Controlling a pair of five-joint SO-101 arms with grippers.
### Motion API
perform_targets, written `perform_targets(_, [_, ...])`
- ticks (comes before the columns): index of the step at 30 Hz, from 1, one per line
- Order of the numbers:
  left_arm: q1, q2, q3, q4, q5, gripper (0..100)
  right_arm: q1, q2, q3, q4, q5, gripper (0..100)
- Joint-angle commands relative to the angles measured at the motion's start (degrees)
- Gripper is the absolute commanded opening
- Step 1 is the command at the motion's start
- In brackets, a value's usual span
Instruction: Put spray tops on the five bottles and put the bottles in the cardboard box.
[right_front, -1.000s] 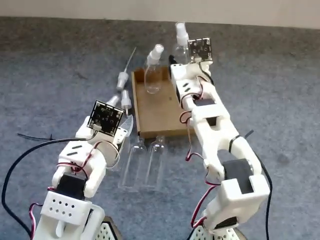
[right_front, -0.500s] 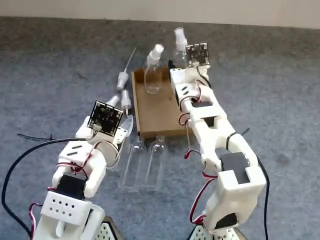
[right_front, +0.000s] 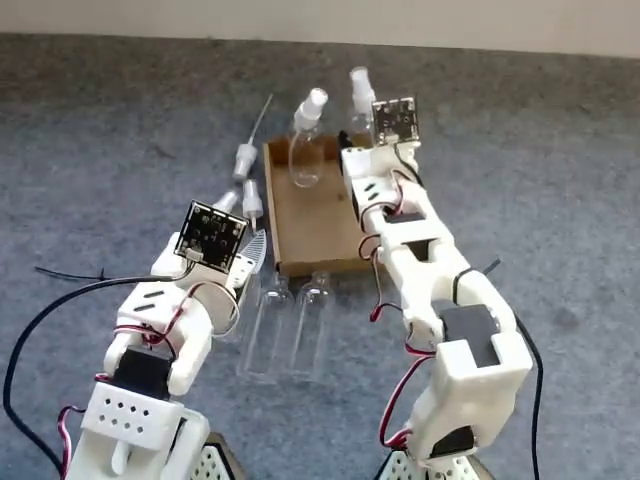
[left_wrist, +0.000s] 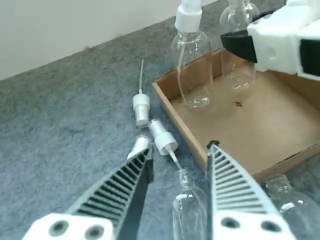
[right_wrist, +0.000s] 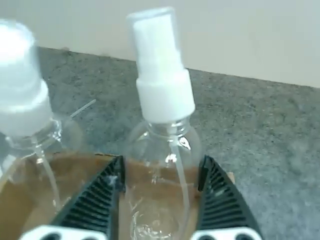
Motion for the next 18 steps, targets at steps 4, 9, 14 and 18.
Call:
perform_targets(4, [-0.5,-0.3,-0.2,-1.7,0.5,16,0.8,-1.0,0.1,-1.5,0.6,1.1])
perform_targets(9, [-0.5,-0.3,-0.2,-1.7,0.5,16,0.8,-1.1,0.2,-1.2,0.6,5.8])
perform_targets(14, [-0.5,-0.3,-0.2,-1.7,0.5,16,0.7,-1.2,0.3,-1.1,0.6,12.4])
perform_targets(18, [-0.5,-0.3,-0.2,-1.7,0.5,16,0.9,-1.4,0.3,-1.0,0.6,12.7])
